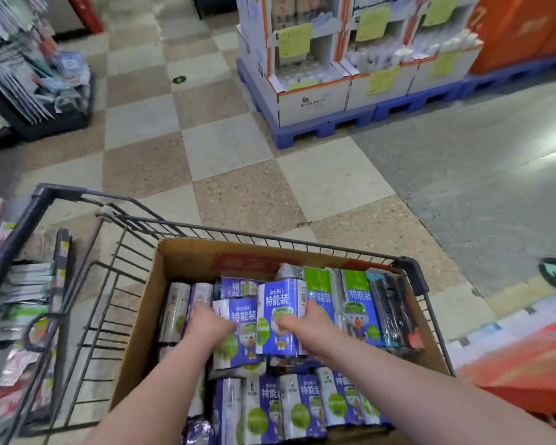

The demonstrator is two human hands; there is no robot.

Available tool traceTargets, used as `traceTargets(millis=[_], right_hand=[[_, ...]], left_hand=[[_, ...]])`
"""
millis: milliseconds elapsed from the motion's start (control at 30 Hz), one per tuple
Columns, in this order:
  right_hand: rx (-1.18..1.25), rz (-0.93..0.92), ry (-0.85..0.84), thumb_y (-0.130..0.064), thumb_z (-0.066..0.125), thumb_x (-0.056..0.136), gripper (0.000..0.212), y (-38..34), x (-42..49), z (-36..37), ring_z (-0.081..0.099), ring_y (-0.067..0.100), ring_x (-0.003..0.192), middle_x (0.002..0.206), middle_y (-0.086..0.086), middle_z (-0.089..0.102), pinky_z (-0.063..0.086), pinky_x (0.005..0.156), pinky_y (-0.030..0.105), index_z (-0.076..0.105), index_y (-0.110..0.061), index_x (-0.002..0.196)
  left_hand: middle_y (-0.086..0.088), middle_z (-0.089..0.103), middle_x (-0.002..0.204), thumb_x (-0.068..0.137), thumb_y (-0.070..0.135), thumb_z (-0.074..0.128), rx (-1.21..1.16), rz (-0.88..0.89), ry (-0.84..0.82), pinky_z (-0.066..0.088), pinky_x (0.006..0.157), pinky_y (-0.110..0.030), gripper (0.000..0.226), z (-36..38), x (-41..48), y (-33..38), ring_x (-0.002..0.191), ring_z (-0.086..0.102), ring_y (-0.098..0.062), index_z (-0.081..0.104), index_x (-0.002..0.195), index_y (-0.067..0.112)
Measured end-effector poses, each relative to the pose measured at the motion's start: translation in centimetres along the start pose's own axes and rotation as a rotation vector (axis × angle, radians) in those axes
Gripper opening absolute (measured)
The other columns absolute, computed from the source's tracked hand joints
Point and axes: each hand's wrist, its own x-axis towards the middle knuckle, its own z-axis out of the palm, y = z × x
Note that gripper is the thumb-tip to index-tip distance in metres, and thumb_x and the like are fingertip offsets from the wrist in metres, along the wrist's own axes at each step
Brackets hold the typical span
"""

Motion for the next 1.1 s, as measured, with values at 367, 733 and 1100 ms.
traceTargets(millis=[367, 733, 1100], right_hand=[[0.11, -0.019, 0.25, -0.039, 0.07, 0.069, 0.094, 2.8, -8.0, -0.1, 0.048, 0.029, 0.126, 0.145, 0.011, 0.043, 0.042, 0.095, 0.031, 0.027, -0.009, 0.147], [0.286, 0.015, 0.357, -0.026, 0.07, 0.071, 0.053, 7.6, -8.6, -2.1, 0.062, 0.021, 0.088, 0.11, 0.009, 0.063, 0.051, 0.07, 0.031, 0.046, -0.013, 0.117], [0.407, -0.103, 0.368, -0.027, 0.071, 0.065, 0.057, 7.7, -11.5, -2.3, 0.069, 0.026, 0.092, 0.106, 0.011, 0.067, 0.057, 0.085, 0.042, 0.048, -0.012, 0.115]], left_hand=[[-0.017, 0.045, 0.143, 0.092, 0.04, 0.059, 0.215, 0.211, -0.28, 0.042, 0.091, -0.029, 0.075, 0.5, -4.0, -1.4, 0.127, 0.049, -0.028, 0.029, 0.144, -0.005], [-0.018, 0.047, 0.14, 0.083, 0.048, 0.068, 0.212, 0.174, -0.119, 0.044, 0.097, -0.034, 0.086, 3.6, -2.4, -1.9, 0.128, 0.045, -0.033, 0.031, 0.142, -0.003], [-0.011, 0.056, 0.111, 0.082, 0.018, 0.073, -0.304, 0.345, -0.259, 0.036, 0.05, -0.026, 0.05, 1.4, -6.1, -2.2, 0.074, 0.052, -0.019, 0.042, 0.121, 0.009]])
